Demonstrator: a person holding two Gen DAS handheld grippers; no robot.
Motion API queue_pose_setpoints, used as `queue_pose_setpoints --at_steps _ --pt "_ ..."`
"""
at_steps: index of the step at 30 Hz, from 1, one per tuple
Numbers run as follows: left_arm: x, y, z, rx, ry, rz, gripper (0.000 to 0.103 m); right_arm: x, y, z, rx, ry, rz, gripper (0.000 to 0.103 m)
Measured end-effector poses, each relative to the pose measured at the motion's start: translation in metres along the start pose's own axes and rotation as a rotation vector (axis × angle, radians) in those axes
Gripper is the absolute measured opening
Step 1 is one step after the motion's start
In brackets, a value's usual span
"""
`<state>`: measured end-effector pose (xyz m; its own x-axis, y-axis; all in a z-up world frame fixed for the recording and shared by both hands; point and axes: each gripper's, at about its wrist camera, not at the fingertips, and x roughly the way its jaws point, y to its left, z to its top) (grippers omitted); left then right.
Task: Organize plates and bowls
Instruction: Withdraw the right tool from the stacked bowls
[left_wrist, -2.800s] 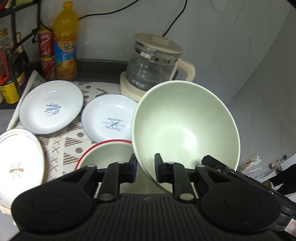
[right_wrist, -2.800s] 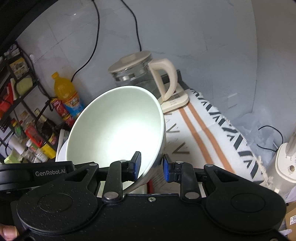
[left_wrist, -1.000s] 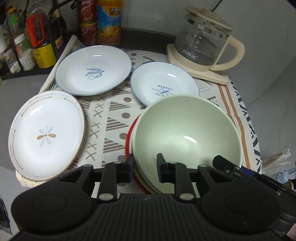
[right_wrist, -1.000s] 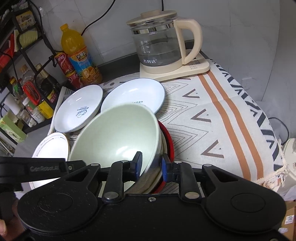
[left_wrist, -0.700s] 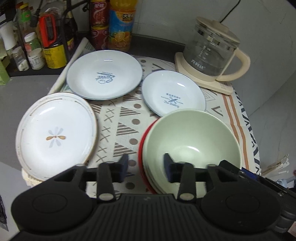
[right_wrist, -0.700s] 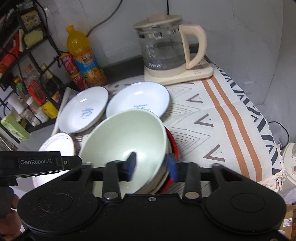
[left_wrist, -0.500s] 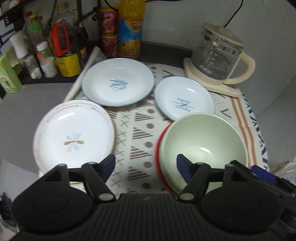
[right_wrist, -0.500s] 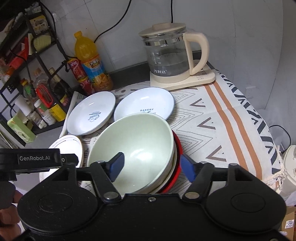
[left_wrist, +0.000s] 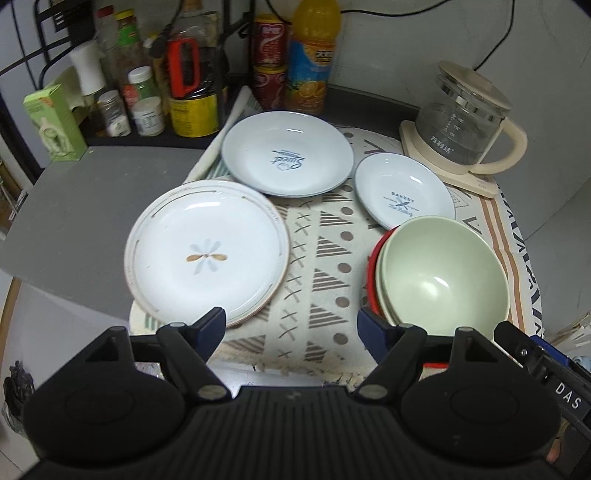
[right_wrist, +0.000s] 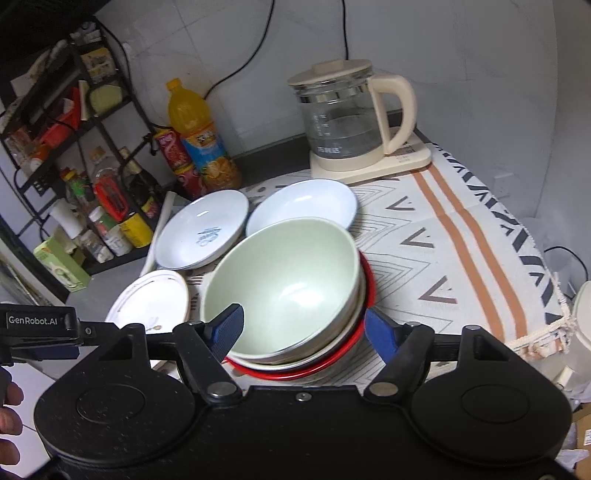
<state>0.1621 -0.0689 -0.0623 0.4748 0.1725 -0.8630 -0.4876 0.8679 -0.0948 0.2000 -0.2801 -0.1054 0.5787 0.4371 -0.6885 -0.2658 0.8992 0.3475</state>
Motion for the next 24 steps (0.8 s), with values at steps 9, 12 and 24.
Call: queue_pose_setpoints --at_steps 9,12,24 --pt "-0.023 0.041 -0.020 -0.050 -0.047 0.041 0.077 0.003 0.015 -0.015 -0.002 0.014 0.083 0.070" --pt "-0.029 0.057 -0.027 -0.076 -0.048 0.059 0.077 0.004 0.023 -0.017 -0.014 0.020 0.107 0.070" --pt "-0.037 0.106 -0.043 -0.163 -0.068 0.078 0.081 0.022 0.032 -0.021 -0.027 0.037 0.184 0.090"
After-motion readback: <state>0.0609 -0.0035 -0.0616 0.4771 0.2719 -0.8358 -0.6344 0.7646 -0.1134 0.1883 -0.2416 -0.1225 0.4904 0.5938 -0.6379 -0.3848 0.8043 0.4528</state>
